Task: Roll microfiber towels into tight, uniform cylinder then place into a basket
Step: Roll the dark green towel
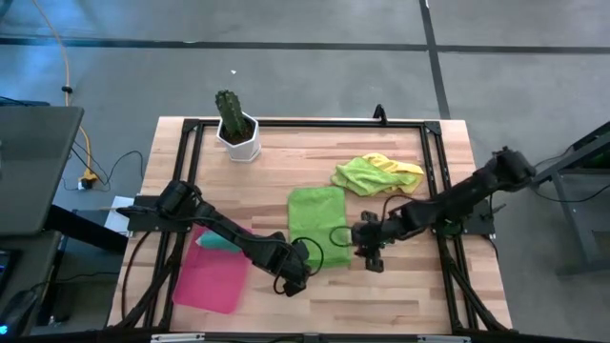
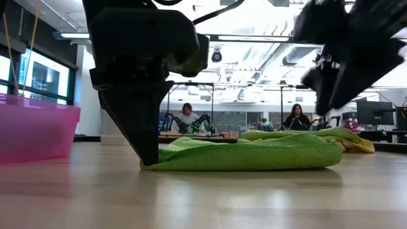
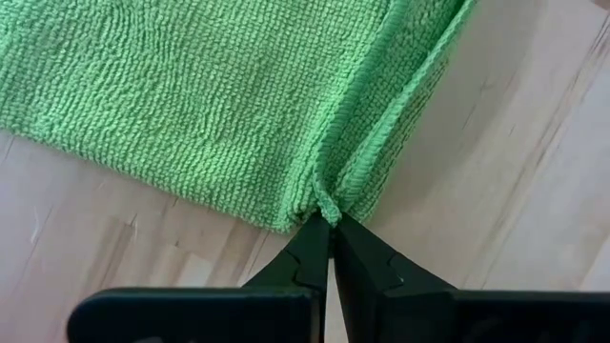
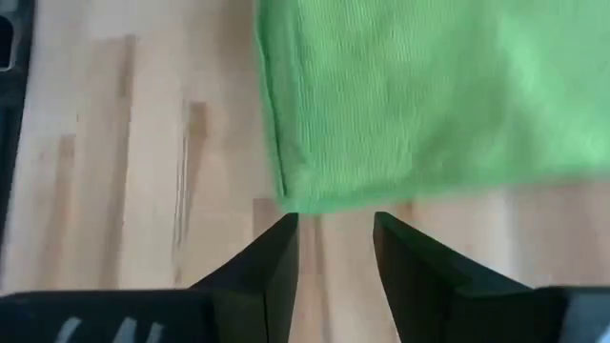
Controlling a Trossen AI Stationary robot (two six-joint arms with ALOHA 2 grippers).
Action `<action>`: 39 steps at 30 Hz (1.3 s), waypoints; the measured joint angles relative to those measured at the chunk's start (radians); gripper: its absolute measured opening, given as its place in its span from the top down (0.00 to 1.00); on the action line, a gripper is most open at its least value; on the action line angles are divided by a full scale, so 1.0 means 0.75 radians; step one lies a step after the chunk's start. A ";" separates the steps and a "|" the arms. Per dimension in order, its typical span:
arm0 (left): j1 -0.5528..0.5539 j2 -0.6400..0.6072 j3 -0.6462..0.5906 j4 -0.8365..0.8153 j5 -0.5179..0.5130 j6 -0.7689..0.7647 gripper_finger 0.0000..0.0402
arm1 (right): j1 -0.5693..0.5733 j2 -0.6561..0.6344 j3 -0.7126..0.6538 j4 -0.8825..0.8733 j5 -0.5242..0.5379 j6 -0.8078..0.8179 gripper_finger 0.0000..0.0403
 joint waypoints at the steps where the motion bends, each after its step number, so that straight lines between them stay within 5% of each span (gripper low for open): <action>1: 0.002 0.000 -0.001 0.001 0.002 0.000 0.99 | 0.034 -0.005 0.000 0.031 0.039 -0.085 0.68; 6: 0.009 0.000 -0.001 0.002 0.013 0.003 0.99 | 0.199 0.059 0.000 0.283 0.200 -0.533 0.68; 11: 0.010 0.001 -0.001 0.002 0.015 0.012 0.99 | 0.274 0.211 0.001 0.464 0.323 -0.699 0.68; 28: 0.011 0.001 -0.002 0.003 0.033 0.011 0.99 | 0.206 0.460 0.001 0.576 0.485 -0.590 0.68; 39: 0.011 0.001 -0.002 0.003 0.037 0.046 0.99 | 0.149 0.459 0.004 0.532 0.418 -0.403 0.70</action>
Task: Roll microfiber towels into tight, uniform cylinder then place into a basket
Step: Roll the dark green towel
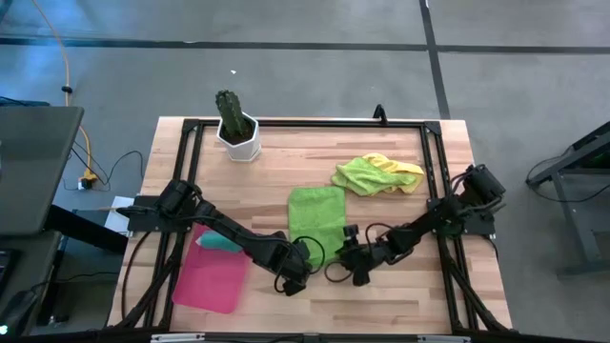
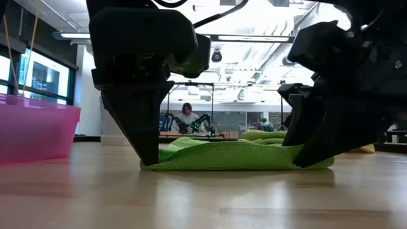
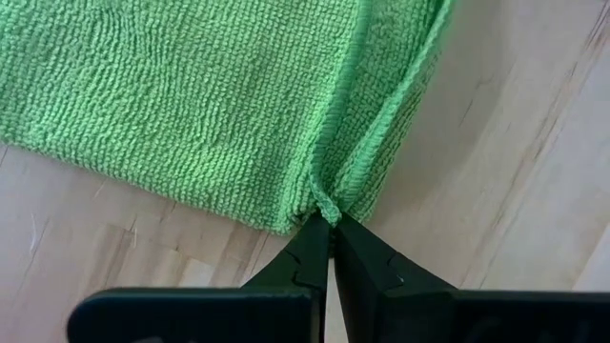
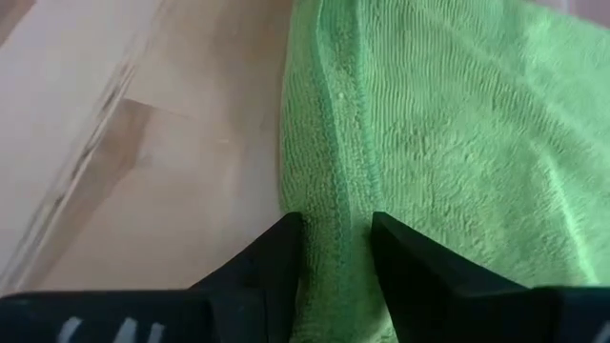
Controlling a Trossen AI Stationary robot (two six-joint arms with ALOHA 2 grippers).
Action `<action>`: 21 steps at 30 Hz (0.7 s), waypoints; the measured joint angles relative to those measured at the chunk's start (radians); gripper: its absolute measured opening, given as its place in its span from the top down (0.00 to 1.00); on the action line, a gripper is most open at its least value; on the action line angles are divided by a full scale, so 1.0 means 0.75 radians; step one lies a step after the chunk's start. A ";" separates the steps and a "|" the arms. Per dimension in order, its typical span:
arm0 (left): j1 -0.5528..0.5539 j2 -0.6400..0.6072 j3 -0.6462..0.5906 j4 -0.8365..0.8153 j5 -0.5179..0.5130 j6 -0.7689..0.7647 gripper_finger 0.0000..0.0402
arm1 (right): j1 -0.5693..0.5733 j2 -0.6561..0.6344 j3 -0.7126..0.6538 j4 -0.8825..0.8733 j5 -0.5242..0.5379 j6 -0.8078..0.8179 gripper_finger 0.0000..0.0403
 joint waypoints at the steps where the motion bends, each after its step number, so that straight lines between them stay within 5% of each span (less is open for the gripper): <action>1: 0.000 0.000 0.000 0.000 0.000 0.001 0.99 | -0.001 0.000 0.000 -0.005 -0.014 0.026 0.71; 10: 0.000 -0.003 0.000 0.001 -0.001 0.108 0.97 | -0.003 -0.003 0.002 -0.023 -0.153 0.252 0.97; 21: -0.003 -0.087 0.078 -0.063 -0.037 0.464 0.78 | -0.003 -0.005 0.003 -0.031 -0.321 0.419 0.99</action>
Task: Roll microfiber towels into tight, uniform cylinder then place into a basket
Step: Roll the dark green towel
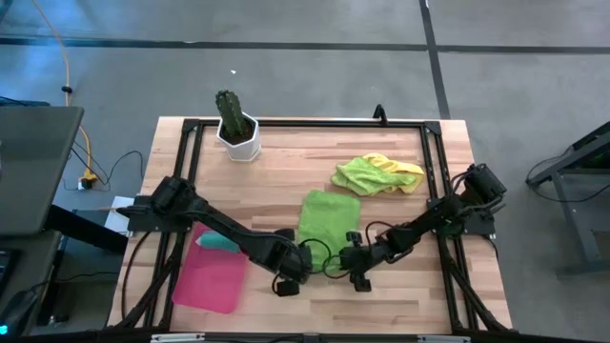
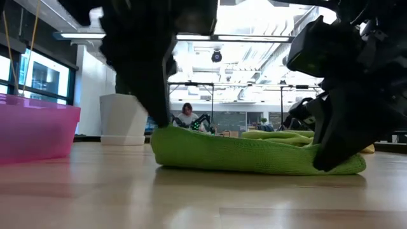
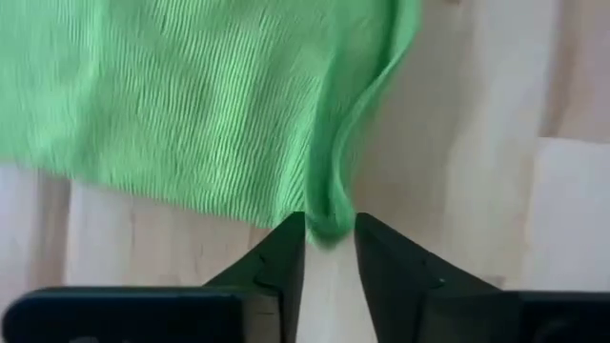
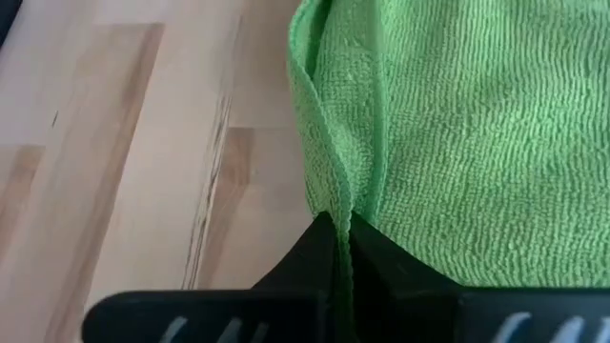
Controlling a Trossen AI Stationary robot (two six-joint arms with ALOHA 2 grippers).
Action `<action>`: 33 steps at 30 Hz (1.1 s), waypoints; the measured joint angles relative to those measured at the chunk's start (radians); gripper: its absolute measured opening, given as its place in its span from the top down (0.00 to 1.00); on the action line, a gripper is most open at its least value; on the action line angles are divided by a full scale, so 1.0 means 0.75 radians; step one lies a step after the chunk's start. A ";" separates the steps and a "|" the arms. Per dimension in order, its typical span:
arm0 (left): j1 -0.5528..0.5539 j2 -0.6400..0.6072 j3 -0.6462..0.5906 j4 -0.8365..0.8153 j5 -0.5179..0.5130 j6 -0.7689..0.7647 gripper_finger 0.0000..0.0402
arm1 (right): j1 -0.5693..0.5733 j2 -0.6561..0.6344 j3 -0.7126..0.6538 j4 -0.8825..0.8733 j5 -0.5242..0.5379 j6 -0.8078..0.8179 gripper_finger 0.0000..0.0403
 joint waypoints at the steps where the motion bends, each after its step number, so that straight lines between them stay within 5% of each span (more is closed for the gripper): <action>1: -0.003 0.001 0.026 -0.016 -0.005 0.046 0.76 | 0.000 0.000 -0.001 -0.001 -0.003 0.015 0.99; 11: -0.108 -0.002 0.064 0.182 -0.049 0.504 0.71 | -0.027 0.002 -0.001 -0.013 -0.023 0.300 1.00; 16: -0.117 -0.002 0.006 0.228 -0.195 0.449 0.71 | -0.041 0.003 -0.002 -0.013 -0.023 0.419 1.00; 33: -0.086 0.006 -0.171 0.441 -0.242 0.479 0.71 | -0.058 0.004 -0.005 -0.008 -0.040 0.709 1.00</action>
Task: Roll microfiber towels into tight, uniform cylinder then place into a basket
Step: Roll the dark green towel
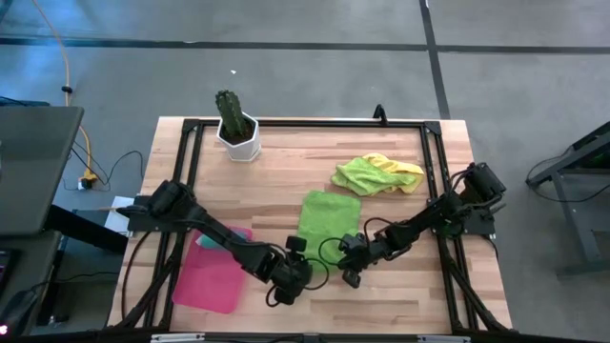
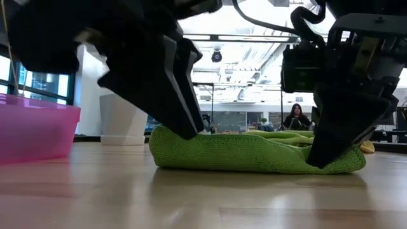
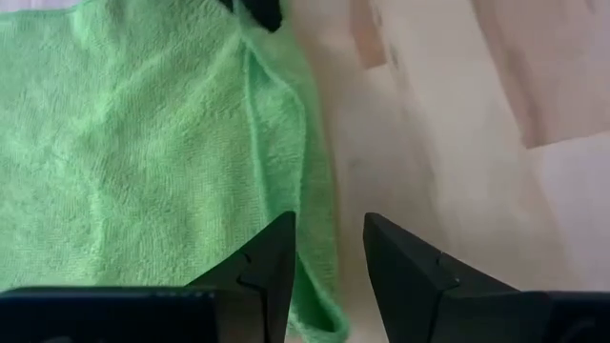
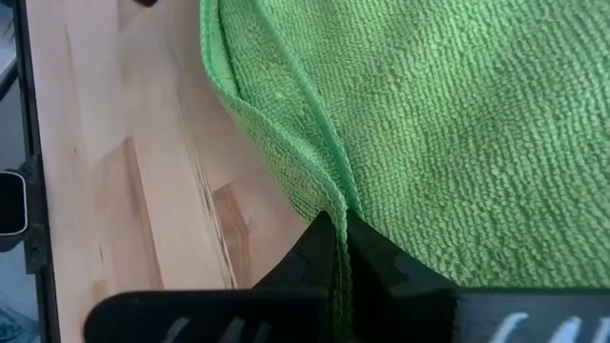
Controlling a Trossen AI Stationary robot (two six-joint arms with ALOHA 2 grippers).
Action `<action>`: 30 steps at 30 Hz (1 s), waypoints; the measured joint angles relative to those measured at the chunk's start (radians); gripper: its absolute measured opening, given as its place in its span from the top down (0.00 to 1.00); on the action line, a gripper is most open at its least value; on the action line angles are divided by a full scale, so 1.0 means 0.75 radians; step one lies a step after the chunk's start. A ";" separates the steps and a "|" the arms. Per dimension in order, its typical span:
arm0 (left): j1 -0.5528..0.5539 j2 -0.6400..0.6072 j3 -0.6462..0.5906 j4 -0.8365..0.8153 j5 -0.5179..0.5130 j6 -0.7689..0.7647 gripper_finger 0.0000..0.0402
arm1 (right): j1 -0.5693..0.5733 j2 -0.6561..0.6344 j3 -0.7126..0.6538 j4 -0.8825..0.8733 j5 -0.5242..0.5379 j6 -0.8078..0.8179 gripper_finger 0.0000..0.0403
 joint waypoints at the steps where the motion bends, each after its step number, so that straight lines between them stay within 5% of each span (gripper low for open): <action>1: 0.004 0.000 -0.007 0.003 0.010 0.000 0.71 | 0.000 0.000 0.000 0.001 0.000 0.009 1.00; 10: -0.037 0.000 -0.017 0.073 -0.084 0.241 0.71 | 0.000 0.001 -0.001 0.004 0.000 0.099 1.00; 14: -0.045 0.000 -0.015 0.079 0.040 0.246 0.71 | 0.000 0.001 -0.001 0.004 0.000 0.111 1.00; 30: 0.053 0.000 -0.015 0.057 0.124 0.164 0.71 | -0.001 0.001 -0.001 0.020 -0.001 0.104 1.00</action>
